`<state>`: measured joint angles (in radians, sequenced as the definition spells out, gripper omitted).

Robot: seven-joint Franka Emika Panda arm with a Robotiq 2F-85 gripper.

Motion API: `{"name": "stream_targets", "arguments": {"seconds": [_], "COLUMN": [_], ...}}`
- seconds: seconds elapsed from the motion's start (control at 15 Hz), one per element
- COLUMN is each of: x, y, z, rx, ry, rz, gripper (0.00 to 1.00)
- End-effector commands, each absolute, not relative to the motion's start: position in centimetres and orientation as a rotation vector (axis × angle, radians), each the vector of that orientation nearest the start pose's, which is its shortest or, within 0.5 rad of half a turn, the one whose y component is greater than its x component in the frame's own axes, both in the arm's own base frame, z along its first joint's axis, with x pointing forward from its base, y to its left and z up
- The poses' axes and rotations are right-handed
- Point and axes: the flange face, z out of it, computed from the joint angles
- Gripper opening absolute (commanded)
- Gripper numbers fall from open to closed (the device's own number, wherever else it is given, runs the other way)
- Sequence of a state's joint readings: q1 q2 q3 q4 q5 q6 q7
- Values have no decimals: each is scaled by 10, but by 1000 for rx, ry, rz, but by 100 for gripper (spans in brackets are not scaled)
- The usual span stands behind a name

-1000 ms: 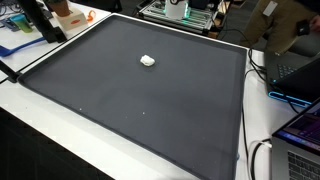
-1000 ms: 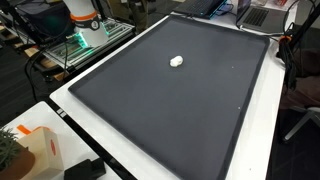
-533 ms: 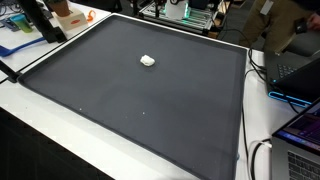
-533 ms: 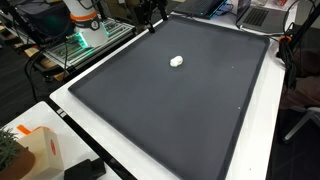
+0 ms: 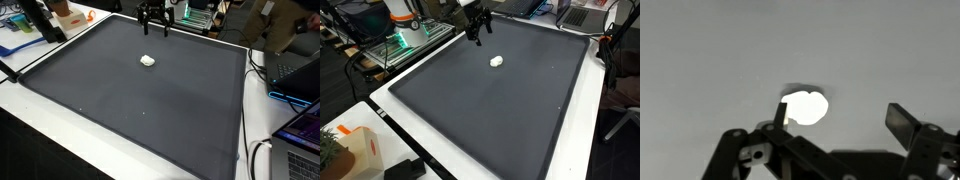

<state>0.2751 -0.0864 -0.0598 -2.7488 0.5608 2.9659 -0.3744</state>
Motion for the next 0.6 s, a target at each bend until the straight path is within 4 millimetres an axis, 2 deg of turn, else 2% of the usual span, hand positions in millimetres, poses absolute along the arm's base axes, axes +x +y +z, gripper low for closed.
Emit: {"name": "stream_targets", "arguments": {"seconds": [0.0,0.4,0.53], "x": [411,408,403], "y": [52,59,61], "z": [273,269,274], "rx": [-2946,-2915,-2891], "ry": [-70,-36,-2], "rz": [-458,-509,-569], "gripper": [100,100,100]}}
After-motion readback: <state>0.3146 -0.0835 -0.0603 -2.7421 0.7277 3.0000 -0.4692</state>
